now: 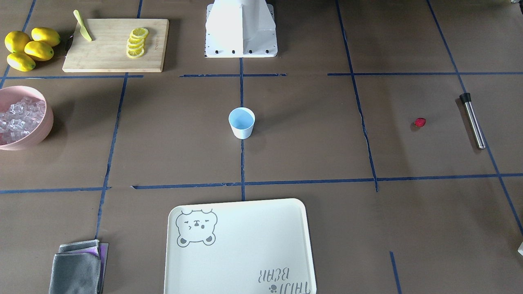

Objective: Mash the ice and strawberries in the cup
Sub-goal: 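Lower the right gripper into the pink bowl and grasp an ice cube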

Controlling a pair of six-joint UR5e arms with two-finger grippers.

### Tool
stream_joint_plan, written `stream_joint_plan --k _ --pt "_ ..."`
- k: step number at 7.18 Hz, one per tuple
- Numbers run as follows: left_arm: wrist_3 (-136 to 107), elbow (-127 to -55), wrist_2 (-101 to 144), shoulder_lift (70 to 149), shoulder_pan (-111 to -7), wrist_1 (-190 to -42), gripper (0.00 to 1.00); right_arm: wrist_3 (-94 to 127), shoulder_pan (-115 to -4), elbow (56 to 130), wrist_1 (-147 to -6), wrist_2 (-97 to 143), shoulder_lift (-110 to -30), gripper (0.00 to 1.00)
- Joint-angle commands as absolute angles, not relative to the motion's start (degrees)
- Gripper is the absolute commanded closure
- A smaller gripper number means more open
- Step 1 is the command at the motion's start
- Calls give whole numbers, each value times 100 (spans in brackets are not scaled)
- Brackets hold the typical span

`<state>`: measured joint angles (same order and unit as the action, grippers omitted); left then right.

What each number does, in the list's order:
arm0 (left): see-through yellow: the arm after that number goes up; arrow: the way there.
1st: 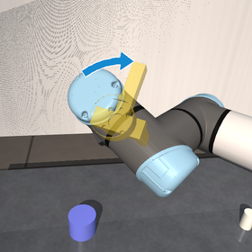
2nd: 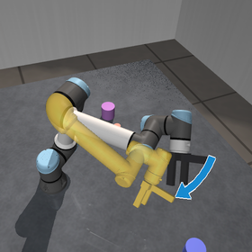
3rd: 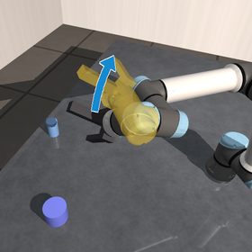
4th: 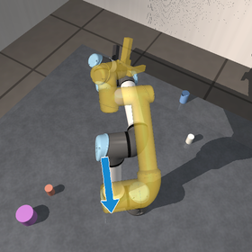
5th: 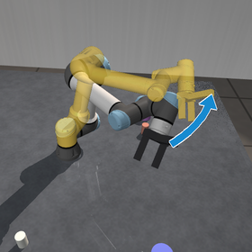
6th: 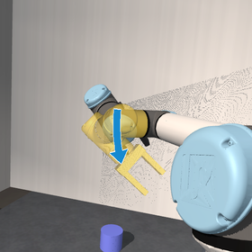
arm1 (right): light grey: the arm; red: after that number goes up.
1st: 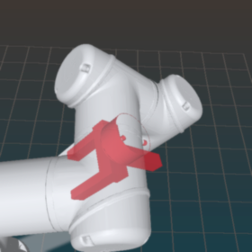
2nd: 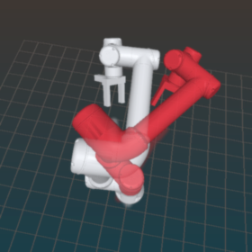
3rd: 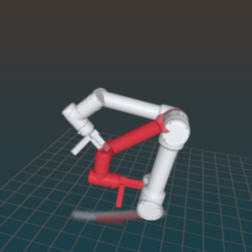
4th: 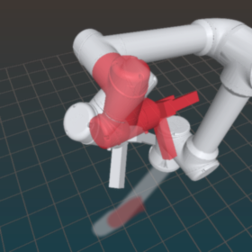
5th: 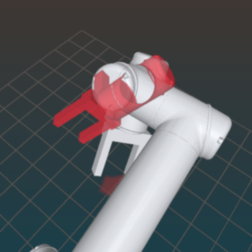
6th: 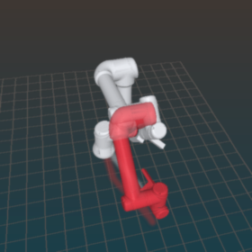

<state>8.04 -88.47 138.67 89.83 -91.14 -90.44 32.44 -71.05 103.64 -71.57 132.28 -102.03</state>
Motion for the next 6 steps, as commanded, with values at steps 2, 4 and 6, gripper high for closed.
stream_joint_plan --k 2,4,6 --pt "809 -8851 13869 8982 -9114 -9053 0 3243 -6988 10336 -7154 13228 -10195 52" --pt "809 -8842 13869 8982 -9114 -9053 0 3252 -6839 10301 -7154 13053 -10187 51" --pt "809 -8851 13869 8982 -9114 -9053 0 3252 -6812 10248 -7154 13034 -10169 48"
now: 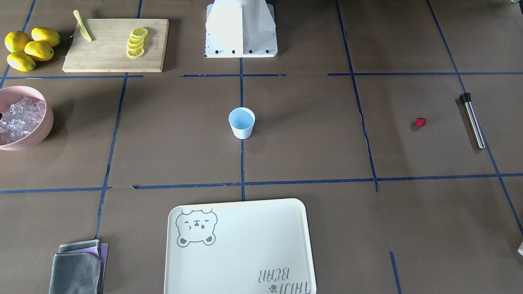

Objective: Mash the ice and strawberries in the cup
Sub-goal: 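Lower the right gripper into the pink bowl and grasp an ice cube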

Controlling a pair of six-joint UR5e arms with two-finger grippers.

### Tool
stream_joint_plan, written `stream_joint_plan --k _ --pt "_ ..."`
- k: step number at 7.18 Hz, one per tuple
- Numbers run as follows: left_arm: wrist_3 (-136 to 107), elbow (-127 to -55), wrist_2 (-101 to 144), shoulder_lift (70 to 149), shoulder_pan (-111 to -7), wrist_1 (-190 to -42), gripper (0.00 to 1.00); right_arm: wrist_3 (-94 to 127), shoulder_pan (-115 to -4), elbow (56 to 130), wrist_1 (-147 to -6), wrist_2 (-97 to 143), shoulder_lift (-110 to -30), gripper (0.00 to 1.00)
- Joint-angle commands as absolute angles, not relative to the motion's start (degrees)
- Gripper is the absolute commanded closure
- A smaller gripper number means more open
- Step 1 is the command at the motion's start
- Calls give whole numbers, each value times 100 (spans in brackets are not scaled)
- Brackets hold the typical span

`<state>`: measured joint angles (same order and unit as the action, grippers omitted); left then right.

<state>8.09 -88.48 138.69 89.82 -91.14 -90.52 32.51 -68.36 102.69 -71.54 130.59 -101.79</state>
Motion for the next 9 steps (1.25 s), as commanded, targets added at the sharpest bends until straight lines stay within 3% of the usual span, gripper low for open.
stream_joint_plan --k 1,9 --pt "809 -8859 13869 8982 -9114 -9053 0 3252 -6812 10239 -7154 13034 -10160 48" --pt "809 -8859 13869 8982 -9114 -9053 0 3419 -6741 10063 -7146 13043 -10011 46"
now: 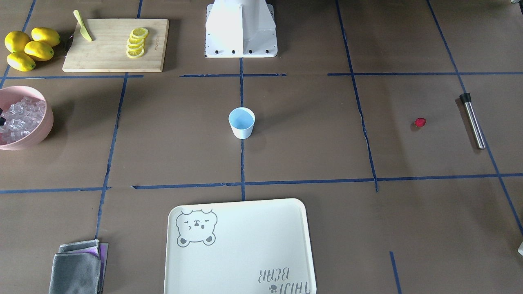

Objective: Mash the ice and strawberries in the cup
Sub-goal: 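Lower the right gripper into the pink bowl and grasp an ice cube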

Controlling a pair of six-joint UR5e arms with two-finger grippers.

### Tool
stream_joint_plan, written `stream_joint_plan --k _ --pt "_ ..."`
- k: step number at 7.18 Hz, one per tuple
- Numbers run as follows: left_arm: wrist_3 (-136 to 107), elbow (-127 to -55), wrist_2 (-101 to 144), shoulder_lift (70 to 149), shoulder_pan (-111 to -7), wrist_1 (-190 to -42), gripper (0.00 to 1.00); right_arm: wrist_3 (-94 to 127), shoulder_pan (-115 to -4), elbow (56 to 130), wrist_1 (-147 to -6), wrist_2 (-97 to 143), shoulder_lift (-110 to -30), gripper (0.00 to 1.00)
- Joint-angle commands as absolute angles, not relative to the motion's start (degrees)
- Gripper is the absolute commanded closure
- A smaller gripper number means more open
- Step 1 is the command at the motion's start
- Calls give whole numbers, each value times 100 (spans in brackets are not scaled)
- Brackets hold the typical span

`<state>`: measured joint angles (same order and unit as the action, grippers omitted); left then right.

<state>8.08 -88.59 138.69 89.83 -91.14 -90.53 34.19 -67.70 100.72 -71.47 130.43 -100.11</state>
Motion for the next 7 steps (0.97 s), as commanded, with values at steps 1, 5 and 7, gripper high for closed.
stream_joint_plan --k 1,5,7 --pt "809 -8859 13869 8982 -9114 -9053 0 3419 -6715 10063 -7146 13043 -10011 46" --pt "809 -8868 13869 8982 -9114 -9053 0 3419 -6662 10063 -7146 13034 -10011 46" --pt "809 -8868 13869 8982 -9114 -9053 0 3410 -6662 10063 -7146 13034 -10011 46"
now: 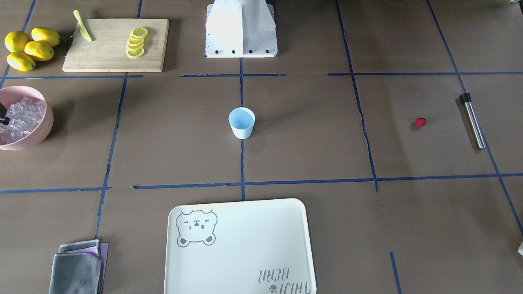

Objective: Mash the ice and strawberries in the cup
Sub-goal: 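Lower the right gripper into the pink bowl and grasp an ice cube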

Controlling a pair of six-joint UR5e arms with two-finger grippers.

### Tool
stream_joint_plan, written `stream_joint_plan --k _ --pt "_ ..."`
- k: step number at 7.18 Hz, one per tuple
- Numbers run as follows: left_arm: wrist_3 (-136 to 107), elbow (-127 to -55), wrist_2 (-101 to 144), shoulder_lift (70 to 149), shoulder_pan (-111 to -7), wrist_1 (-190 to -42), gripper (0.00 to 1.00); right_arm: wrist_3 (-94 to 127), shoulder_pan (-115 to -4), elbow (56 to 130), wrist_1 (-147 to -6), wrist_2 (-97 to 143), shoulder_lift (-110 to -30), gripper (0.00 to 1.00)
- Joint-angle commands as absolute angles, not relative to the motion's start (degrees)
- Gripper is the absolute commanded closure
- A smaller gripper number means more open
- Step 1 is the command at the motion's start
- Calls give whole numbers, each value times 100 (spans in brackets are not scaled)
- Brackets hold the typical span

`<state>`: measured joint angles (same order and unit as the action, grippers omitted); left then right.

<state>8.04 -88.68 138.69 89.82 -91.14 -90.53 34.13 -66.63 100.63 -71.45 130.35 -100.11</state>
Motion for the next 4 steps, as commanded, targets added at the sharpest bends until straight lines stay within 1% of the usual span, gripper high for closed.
stream_joint_plan --k 1,4 --pt "800 -8868 13869 8982 -9114 -9053 0 3410 -6662 10055 -7146 13034 -10011 46" --pt "809 -8868 13869 8991 -9114 -9053 0 3401 -6662 9993 -7146 13034 -9993 46"
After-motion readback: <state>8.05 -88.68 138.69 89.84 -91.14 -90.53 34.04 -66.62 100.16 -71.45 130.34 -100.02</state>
